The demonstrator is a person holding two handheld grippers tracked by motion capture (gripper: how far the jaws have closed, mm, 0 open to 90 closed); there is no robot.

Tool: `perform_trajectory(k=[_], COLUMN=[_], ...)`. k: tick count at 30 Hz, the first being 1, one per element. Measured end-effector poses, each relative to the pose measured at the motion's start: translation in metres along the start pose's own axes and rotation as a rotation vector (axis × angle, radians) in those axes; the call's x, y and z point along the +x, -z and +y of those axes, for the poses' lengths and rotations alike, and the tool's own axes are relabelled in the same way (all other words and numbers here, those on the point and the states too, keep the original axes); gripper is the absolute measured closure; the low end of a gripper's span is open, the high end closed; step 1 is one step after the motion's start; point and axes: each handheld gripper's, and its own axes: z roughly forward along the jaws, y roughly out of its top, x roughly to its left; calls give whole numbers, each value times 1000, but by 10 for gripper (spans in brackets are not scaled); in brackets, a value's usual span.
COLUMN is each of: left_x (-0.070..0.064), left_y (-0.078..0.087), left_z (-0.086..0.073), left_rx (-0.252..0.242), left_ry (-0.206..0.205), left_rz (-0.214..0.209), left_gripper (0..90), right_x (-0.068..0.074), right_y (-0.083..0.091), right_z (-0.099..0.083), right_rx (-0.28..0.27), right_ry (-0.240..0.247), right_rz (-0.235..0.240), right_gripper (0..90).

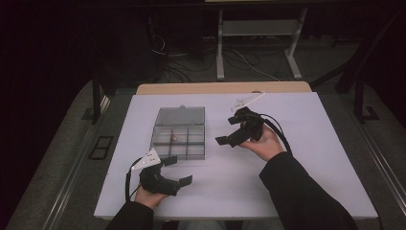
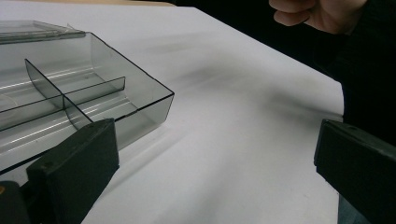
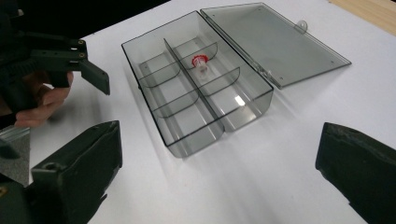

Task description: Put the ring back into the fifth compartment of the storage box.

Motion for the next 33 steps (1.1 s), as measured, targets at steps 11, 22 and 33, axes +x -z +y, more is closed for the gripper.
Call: perform_trajectory(k=[11, 22, 33], left_x=[0, 0, -1], left_y=[-1, -1, -2], left_z=[0, -1, -1], left_rx=[7, 10, 12], left_ry=[-1, -2, -1], left_rz=[2, 3, 5], left_gripper=[0, 0, 0], right_x=[0, 4, 7], right_y=[24, 41, 61], right_z=[-31, -68, -120], right_rx=[-20, -44, -57], right_ry=[-32, -55, -102], right_rz=[-24, -51, -90], right_gripper=[0, 0, 0])
